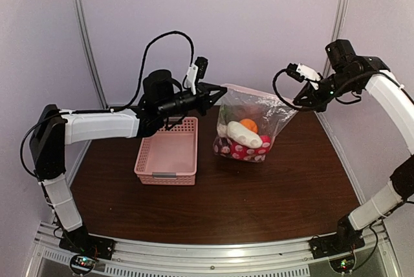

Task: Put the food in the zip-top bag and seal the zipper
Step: Place the zipper food storage bag at the center of the board, then reset both arms

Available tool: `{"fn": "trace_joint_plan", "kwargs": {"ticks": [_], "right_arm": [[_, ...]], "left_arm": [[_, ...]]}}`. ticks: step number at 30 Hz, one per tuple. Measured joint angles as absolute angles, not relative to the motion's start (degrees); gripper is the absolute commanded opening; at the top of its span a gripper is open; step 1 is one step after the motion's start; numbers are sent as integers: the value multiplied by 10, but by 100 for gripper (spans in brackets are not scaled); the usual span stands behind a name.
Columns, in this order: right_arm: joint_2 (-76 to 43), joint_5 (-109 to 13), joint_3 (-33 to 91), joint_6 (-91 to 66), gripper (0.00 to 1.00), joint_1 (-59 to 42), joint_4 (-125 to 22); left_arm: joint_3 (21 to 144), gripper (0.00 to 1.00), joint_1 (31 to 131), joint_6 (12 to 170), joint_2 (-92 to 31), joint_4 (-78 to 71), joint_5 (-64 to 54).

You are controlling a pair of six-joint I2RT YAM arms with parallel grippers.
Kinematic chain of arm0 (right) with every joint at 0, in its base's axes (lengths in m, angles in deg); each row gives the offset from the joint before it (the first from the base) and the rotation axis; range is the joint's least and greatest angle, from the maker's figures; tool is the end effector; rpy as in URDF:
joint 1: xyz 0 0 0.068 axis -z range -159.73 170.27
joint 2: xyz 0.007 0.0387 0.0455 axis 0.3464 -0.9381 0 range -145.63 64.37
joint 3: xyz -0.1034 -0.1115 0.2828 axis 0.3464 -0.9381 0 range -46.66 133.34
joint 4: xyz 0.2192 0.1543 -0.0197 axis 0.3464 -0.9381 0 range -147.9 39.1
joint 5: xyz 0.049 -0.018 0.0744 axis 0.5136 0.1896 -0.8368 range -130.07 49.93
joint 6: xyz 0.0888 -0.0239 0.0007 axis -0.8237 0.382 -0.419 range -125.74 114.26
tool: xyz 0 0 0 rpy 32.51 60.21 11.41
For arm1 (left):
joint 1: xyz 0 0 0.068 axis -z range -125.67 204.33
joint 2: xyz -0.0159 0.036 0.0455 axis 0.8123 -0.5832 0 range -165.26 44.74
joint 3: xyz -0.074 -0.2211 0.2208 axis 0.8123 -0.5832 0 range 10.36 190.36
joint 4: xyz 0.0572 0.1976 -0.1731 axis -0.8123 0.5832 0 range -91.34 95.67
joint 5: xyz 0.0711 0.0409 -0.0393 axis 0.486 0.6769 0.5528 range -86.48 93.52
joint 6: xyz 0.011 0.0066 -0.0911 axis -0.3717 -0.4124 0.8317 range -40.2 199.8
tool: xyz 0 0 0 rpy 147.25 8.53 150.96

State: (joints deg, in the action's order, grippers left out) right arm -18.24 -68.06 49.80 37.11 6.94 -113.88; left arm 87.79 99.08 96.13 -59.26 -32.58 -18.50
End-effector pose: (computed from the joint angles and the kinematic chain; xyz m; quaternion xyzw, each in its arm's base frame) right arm 0.2897 0.1085 0.4323 -0.5026 0.7624 0.1328 0.3854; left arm 0.3325 -0.3734 0.3706 0.2994 0.6104 -0.4783 0.5558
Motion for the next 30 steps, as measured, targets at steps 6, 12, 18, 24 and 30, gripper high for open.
{"fn": "trace_joint_plan", "kwargs": {"ticks": [6,12,18,24,30], "right_arm": [[-104,-727,392,377,9,71,-1091],[4,-777,167,395,43,57,-1075],[48,-802,104,423,91,52,-1119],[111,-807,189,388,100,53,-1125],[99,-724,217,243,100,64,-984]], "left_arm": [[844,7,988,995,-593,-357,-245],[689,44,991,1060,-591,-404,-322],[625,65,998,1054,-550,-326,-337],[677,86,1002,937,-419,-79,-259],[719,98,1001,835,-294,91,-62]]}}
